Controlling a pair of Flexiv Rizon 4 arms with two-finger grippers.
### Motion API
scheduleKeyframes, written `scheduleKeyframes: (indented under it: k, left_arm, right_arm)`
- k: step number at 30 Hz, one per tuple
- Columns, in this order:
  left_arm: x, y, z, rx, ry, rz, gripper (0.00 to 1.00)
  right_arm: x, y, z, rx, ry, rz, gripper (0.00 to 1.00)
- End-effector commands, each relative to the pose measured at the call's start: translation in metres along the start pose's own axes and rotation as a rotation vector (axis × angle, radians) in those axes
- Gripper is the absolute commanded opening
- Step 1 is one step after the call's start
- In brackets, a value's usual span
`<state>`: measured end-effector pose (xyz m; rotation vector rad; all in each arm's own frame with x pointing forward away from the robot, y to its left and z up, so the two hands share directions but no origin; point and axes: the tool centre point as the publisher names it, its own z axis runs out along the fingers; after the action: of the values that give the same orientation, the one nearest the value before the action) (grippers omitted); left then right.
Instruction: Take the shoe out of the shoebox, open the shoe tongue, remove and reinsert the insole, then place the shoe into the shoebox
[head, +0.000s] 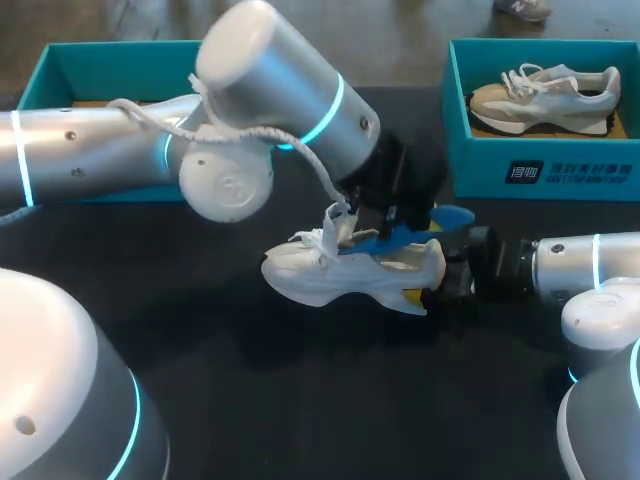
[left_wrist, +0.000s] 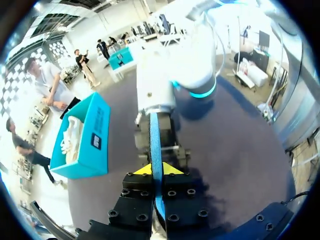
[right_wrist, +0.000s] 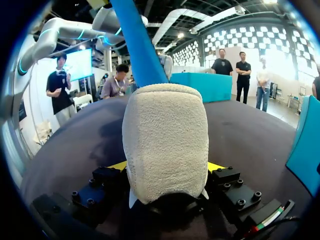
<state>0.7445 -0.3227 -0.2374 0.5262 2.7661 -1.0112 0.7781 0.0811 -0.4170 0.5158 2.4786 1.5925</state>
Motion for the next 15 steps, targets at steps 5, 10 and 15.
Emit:
scheduleKeyframes:
  k: [5, 10, 15]
  left_arm:
    - [-0.003, -0.026, -0.037, 0.104, 0.009, -0.056, 0.00]
    - [-0.005, -0.048, -0.049, 0.155, 0.012, -0.067, 0.00]
    - [-0.005, -0.065, -0.062, 0.214, 0.007, -0.075, 0.00]
  right_arm:
    - [0.001, 0.001, 0.000, 0.005, -0.001, 0.001, 0.00]
    - [0.001, 0.001, 0.000, 0.005, -0.001, 0.001, 0.00]
    - [0.001, 0.001, 0.000, 0.005, -0.001, 0.001, 0.00]
